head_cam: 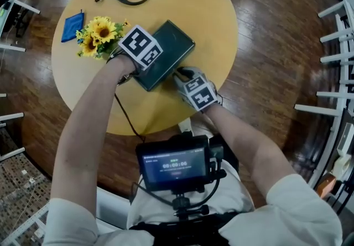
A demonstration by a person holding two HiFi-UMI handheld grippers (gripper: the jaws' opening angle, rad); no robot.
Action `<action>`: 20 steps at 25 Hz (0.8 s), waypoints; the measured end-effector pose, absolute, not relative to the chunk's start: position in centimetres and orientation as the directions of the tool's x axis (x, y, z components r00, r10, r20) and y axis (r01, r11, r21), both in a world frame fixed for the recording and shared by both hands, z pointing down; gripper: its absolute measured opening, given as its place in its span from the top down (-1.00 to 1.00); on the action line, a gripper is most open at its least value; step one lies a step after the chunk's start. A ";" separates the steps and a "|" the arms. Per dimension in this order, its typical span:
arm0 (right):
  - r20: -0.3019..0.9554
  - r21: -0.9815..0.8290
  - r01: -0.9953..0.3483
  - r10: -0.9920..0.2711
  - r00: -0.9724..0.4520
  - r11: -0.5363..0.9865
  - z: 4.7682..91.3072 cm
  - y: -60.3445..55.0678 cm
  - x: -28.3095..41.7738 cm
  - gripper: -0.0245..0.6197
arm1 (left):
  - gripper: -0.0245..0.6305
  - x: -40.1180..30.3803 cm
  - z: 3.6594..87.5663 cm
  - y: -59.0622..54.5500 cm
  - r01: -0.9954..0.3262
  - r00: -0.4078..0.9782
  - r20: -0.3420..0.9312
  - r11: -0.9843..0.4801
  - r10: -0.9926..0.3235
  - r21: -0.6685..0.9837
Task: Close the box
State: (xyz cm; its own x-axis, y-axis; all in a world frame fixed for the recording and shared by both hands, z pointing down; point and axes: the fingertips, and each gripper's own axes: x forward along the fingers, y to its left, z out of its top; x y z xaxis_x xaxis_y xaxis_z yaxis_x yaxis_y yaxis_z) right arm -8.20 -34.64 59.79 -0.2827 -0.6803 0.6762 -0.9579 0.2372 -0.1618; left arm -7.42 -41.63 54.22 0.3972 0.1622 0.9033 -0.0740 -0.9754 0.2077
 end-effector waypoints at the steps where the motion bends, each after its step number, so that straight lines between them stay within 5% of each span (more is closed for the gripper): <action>1: 0.678 -0.163 -0.958 -0.678 -0.283 0.237 59.8 -34.7 -8.3 0.70 | 0.93 -7.5 54.2 -41.6 -0.074 0.398 0.903 -0.975 0.162 0.208; 20: 0.688 -0.168 -0.952 -0.661 -0.300 0.258 59.8 -34.2 -8.4 0.69 | 0.93 -7.7 54.0 -41.8 -0.090 0.412 0.892 -0.966 0.184 0.241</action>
